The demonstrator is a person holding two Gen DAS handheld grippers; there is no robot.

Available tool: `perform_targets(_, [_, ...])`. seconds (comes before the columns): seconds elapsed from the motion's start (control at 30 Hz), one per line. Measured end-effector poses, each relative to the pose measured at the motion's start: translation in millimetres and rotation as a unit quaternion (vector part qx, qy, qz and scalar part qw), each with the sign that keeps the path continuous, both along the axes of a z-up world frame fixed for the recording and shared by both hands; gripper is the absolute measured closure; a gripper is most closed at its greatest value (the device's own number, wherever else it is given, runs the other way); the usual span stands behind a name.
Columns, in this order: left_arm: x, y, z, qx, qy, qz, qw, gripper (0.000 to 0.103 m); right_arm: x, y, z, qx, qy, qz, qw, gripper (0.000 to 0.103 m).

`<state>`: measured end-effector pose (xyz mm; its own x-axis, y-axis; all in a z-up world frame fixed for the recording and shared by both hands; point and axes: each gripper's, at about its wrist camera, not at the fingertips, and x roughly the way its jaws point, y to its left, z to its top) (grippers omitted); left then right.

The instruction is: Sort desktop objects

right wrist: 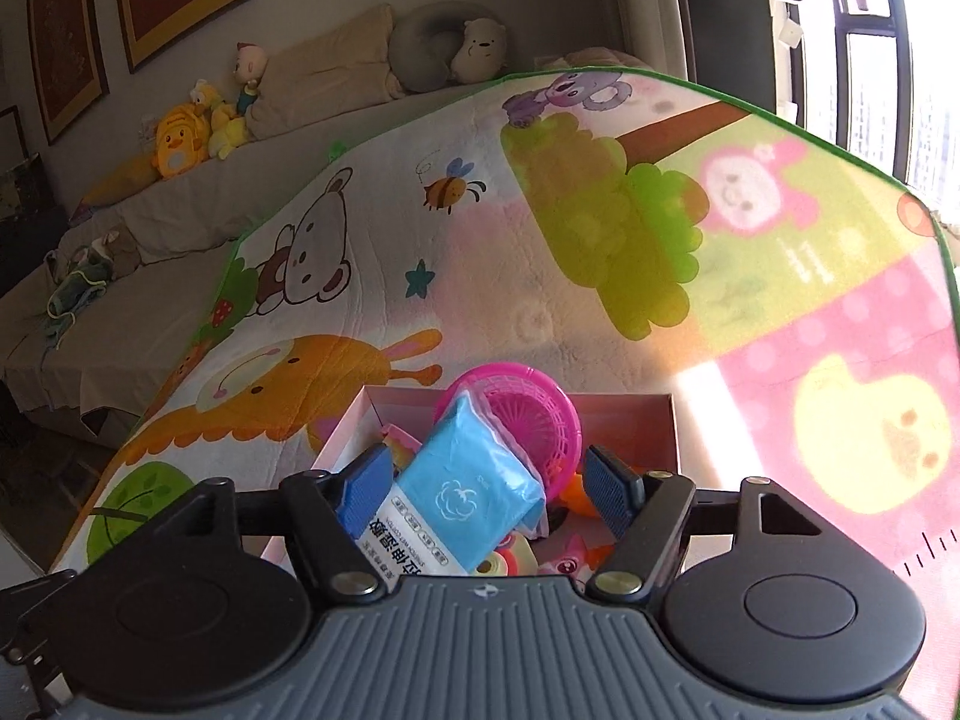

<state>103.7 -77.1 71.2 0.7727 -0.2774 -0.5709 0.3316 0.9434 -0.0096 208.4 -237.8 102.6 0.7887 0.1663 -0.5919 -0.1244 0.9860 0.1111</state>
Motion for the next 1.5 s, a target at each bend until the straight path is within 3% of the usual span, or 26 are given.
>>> perform_targets(0.07, [-4.1, 7.5, 1.9, 0.005, -0.007, 0.007, 0.9999, 0.022, 23.6, 17.9, -13.2, -0.048, 0.014, 0.002, 0.999, 0.038])
perform_targets(0.13, [-9.6, 18.9, 3.4, -0.001, -0.013, 0.012, 0.9998, 0.018, 35.6, 21.5, -23.2, -0.058, 0.065, 0.007, 0.996, 0.062])
perform_targets(0.27, [-10.1, 33.6, 3.3, -0.011, -0.020, 0.027, 0.9994, 0.010, 13.3, 4.3, -10.7, -0.010, 0.125, 0.024, 0.992, 0.061])
perform_targets(0.33, [-5.3, 33.0, 0.6, -0.015, -0.017, 0.028, 0.9994, 0.010, -2.7, -0.7, 5.4, -0.023, 0.104, 0.024, 0.994, 0.059])
perform_targets(0.4, [-2.5, 30.1, -3.1, -0.023, -0.009, 0.027, 0.9993, 0.008, -11.1, -4.2, 23.0, -0.051, 0.048, 0.018, 0.997, 0.052])
perform_targets(0.43, [-2.0, 28.1, -4.7, -0.025, -0.005, 0.025, 0.9994, 0.008, -11.1, -5.0, 27.4, -0.062, 0.028, 0.011, 0.998, 0.046])
perform_targets(0.5, [-4.2, 23.7, -7.0, -0.024, -0.001, 0.019, 0.9995, 0.007, 4.5, -7.7, 29.3, -0.071, 0.015, -0.008, 0.997, 0.045])
perform_targets(0.57, [-7.4, 22.9, -7.0, -0.023, 0.000, 0.017, 0.9996, 0.007, 29.9, -7.6, 16.4, -0.074, 0.035, -0.029, 0.996, 0.052])
perform_targets(0.63, [-10.1, 25.8, -5.5, -0.023, -0.001, 0.020, 0.9995, 0.006, 51.2, -9.6, -4.4, -0.074, 0.065, -0.052, 0.994, 0.076])
perform_targets(0.7, [-10.9, 29.9, -4.8, -0.020, -0.002, 0.026, 0.9994, 0.005, 64.7, -14.1, -22.8, -0.055, 0.106, -0.061, 0.991, 0.091])
perform_targets(0.77, [-9.8, 35.3, -5.4, -0.017, 0.000, 0.037, 0.9992, 0.004, 63.3, -21.0, -38.1, -0.017, 0.144, -0.066, 0.987, 0.091])
perform_targets(0.97, [-9.9, 43.4, -10.5, -0.020, 0.015, 0.057, 0.9980, 0.003, 5.6, -32.9, -21.4, -0.033, 0.079, -0.061, 0.994, 0.091])
perform_targets(1.17, [-24.2, 44.7, -13.1, -0.017, 0.024, 0.062, 0.9976, 0.000, -80.5, -45.3, 11.8, 0.004, 0.013, -0.048, 0.999, 0.065])
perform_targets(1.23, [-32.6, 46.6, -18.0, -0.017, 0.030, 0.064, 0.9973, 0.000, -110.8, -41.7, 15.3, 0.019, 0.003, -0.040, 0.999, 0.048])
perform_targets(1.4, [-56.5, 51.1, -46.5, 0.000, 0.058, 0.079, 0.9952, 0.000, -163.5, -26.1, -10.8, 0.043, 0.027, -0.043, 0.998, 0.023])
perform_targets(1.5, [-64.4, 52.4, -60.9, 0.002, 0.080, 0.074, 0.9940, 0.000, -176.4, -8.5, -39.2, 0.012, 0.052, -0.050, 0.997, 0.022])
